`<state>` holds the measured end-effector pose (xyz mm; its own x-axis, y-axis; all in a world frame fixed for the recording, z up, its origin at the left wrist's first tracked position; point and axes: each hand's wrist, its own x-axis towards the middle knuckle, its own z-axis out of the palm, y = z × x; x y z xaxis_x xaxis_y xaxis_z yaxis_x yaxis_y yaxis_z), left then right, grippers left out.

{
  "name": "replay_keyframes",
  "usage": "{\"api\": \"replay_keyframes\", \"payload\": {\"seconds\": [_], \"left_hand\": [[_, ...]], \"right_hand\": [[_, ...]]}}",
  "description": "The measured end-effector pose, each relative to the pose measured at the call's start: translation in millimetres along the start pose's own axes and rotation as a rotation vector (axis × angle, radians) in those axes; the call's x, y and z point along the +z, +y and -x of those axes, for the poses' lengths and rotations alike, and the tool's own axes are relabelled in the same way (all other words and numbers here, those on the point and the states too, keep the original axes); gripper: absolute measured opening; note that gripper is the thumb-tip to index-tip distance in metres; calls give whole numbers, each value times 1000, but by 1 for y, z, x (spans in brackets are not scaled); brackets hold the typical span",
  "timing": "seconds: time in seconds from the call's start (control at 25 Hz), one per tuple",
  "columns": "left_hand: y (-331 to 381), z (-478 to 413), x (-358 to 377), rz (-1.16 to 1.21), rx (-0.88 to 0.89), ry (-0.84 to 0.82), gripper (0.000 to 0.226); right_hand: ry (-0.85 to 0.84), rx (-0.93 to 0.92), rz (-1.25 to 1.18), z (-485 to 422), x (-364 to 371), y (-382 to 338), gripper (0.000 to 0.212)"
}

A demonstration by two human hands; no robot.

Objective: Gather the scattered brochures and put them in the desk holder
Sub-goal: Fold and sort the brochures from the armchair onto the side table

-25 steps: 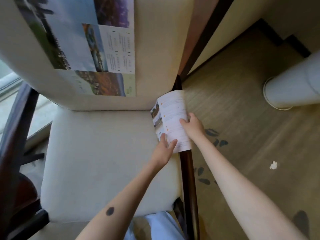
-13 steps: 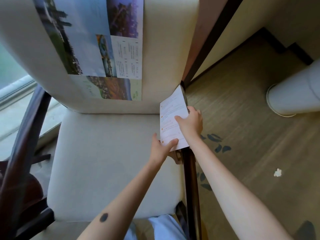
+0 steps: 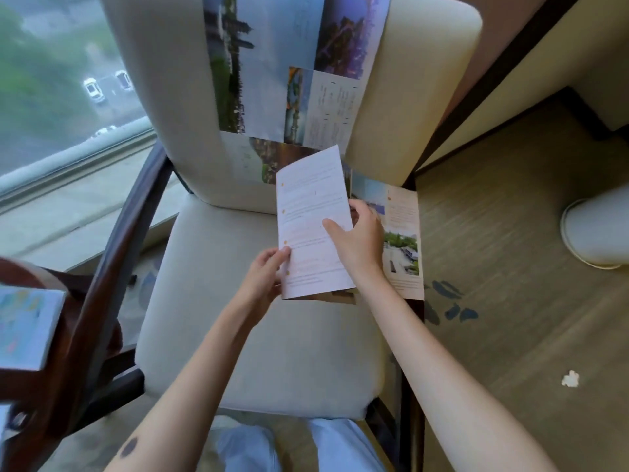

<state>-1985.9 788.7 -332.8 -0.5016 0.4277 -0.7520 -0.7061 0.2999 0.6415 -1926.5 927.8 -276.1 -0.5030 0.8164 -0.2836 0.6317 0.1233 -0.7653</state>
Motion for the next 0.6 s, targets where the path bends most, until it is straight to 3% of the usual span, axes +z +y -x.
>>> {"api": "replay_keyframes", "payload": {"seconds": [0.2, 0.36, 0.6], "left_hand": [[14, 22, -66, -8, 178, 56, 24], [23, 46, -116, 4, 372, 194, 19], [41, 83, -207, -15, 561, 338, 20]], "right_hand": [[-118, -36, -4, 28, 43, -20, 42], [-235, -49, -39, 44, 79, -30, 26], [-356, 177, 132, 86, 141, -6, 25]]}}
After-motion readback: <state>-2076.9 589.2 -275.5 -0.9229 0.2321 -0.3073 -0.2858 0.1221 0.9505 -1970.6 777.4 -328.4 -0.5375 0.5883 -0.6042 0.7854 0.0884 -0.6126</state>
